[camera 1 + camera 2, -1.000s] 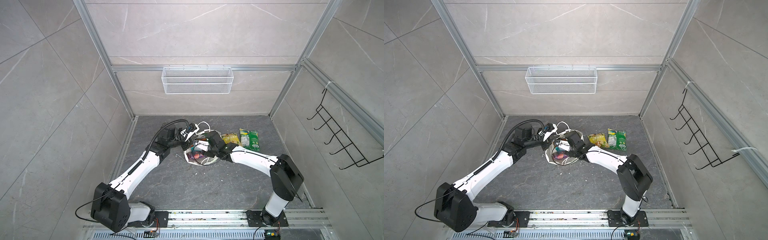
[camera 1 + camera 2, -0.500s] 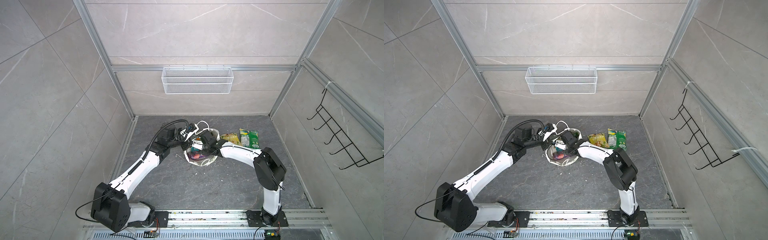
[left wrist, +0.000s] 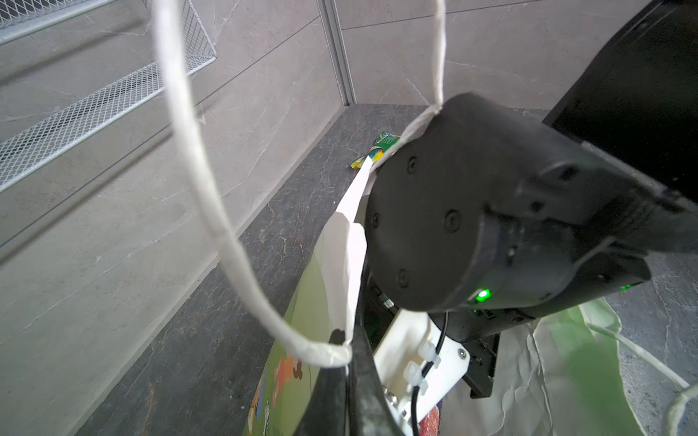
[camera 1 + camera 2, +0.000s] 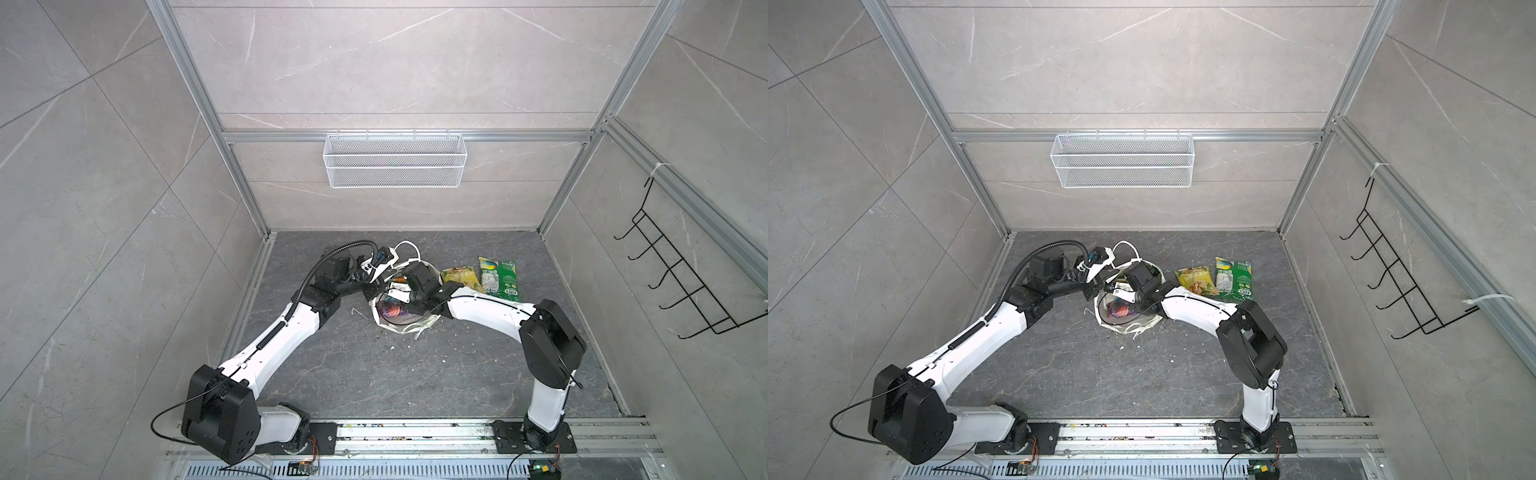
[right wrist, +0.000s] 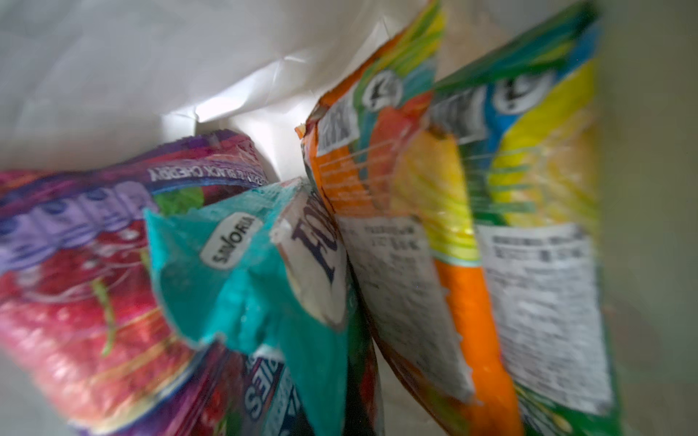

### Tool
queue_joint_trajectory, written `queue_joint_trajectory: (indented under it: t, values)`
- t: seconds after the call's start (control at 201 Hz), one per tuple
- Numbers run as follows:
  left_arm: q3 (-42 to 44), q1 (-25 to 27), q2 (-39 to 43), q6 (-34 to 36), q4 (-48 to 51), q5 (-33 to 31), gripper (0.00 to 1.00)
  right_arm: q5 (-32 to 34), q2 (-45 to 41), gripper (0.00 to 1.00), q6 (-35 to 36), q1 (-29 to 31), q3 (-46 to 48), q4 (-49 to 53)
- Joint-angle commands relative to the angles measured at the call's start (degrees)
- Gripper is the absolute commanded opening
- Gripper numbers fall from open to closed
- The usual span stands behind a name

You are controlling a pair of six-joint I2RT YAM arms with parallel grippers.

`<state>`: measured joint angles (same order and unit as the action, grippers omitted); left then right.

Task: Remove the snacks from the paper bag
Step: 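Lower the right gripper into the paper bag and pinch the teal snack bag, then lift the teal snack bag up out of the paper bag with the right gripper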

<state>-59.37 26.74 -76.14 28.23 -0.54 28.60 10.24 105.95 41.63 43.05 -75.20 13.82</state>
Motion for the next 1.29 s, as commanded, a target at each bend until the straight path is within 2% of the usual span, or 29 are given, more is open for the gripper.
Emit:
queue_joint_trajectory:
  t: [0.0,0.627,0.975,1.11,1.224,1.289]
  values:
    - [0.23,-0.11,0.73,-0.08,-1.97,-0.28,0.00,-1.12,-6.09,0.00,-0.28,0.29,2.11,-3.51]
    - [0.88,-0.20,0.73,-0.16,-2.99,-1.88,0.00,-6.33,-18.04,0.00,2.40,0.31,9.69,-8.65]
    - [-0.66,-0.20,0.22,0.16,-1.08,-2.41,0.00,-11.07,-25.85,0.00,-1.31,0.34,9.09,-7.38]
    - [0.54,-0.32,0.58,-0.22,-3.33,-2.84,0.00,-12.82,-29.00,0.00,-3.04,-0.25,8.56,-7.04]
    - [-0.57,-0.25,0.01,0.06,-1.57,-2.79,0.00,-18.35,-31.24,0.00,-5.47,-1.87,7.26,-4.13]
    - [0.07,-0.34,0.20,-0.34,-2.68,-2.80,0.00,-19.34,-32.44,0.00,-6.08,-2.17,7.00,-2.98]
